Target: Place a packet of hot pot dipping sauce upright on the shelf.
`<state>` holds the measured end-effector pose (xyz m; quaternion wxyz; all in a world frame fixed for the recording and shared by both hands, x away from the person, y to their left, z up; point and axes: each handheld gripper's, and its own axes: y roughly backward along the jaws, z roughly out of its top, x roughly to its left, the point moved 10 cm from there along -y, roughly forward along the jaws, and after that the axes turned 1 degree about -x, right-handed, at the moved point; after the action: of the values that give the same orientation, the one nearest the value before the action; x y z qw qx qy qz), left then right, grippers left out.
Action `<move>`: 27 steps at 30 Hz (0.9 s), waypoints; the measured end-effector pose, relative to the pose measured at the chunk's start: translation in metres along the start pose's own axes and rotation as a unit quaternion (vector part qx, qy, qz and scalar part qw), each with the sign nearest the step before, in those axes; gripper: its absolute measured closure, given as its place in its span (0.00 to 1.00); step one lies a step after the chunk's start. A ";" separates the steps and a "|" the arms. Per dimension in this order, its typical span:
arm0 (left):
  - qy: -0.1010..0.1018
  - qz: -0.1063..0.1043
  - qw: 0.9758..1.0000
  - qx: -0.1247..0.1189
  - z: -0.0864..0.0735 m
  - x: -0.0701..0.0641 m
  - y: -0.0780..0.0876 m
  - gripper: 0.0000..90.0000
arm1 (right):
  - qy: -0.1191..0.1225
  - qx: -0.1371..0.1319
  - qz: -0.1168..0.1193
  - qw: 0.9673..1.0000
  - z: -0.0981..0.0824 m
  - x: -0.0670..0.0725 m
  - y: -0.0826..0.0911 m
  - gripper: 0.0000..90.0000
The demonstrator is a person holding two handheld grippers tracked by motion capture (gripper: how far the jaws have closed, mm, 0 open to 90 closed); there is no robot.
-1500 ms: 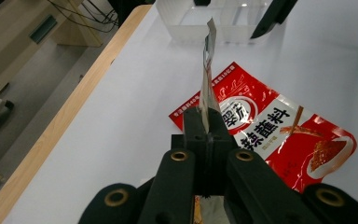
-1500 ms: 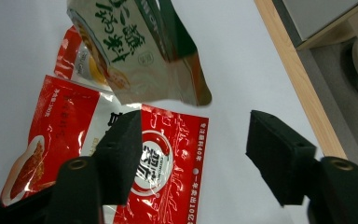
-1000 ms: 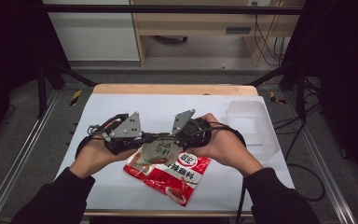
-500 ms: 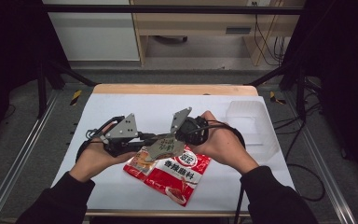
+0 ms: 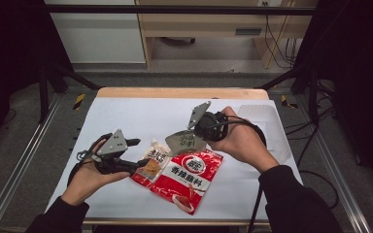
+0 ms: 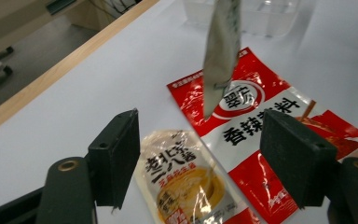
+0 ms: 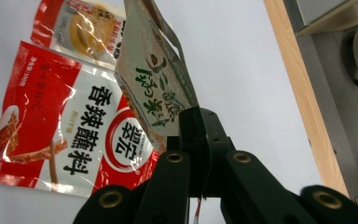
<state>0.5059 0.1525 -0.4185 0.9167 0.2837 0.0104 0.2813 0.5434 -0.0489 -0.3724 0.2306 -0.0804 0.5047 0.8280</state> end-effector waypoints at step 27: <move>0.118 0.113 0.986 0.035 -0.117 0.056 0.021 0.07 | -0.047 -0.016 -0.061 0.997 -0.050 -0.050 0.075 1.00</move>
<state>0.5213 0.2554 -0.4976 0.8607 0.2796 0.0963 0.4144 0.5478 -0.1363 -0.3181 0.3025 -0.0754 0.4743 0.8233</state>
